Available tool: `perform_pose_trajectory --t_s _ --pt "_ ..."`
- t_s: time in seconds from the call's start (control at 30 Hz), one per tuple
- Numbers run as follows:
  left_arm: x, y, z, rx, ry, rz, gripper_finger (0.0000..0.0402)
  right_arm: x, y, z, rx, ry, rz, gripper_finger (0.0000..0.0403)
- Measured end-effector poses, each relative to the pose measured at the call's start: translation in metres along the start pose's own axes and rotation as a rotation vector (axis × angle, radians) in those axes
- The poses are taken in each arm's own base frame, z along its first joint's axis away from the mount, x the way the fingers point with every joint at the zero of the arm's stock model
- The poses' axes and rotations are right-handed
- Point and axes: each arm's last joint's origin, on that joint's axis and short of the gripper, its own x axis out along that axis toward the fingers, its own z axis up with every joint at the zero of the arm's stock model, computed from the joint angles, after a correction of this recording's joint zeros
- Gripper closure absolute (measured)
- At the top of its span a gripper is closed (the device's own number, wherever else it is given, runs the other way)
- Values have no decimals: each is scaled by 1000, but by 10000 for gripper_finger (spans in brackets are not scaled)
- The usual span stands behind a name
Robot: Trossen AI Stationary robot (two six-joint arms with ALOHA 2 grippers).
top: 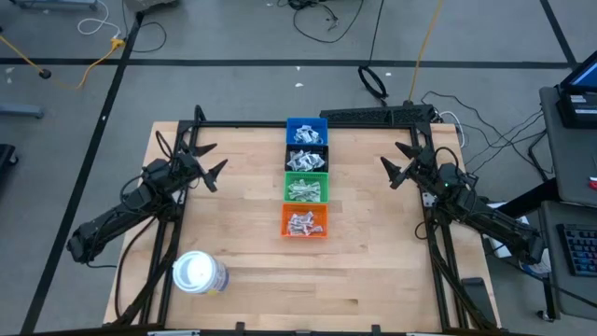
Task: Pick & Place First Aid Supplies
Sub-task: Return to Home Position
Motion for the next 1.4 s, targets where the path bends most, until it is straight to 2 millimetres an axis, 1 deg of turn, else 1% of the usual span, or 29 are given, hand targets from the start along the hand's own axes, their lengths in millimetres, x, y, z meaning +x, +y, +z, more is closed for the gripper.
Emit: perform_pose_trajectory --t_s 0.4,0.97,1.4 --pt "0 0 0 0 0 0 71 0 0 0 0 0 -1 9" --pt "0 0 0 0 0 0 100 0 0 0 0 0 0 9" --pt "0 0 0 0 0 0 77 0 0 0 0 0 0 9"
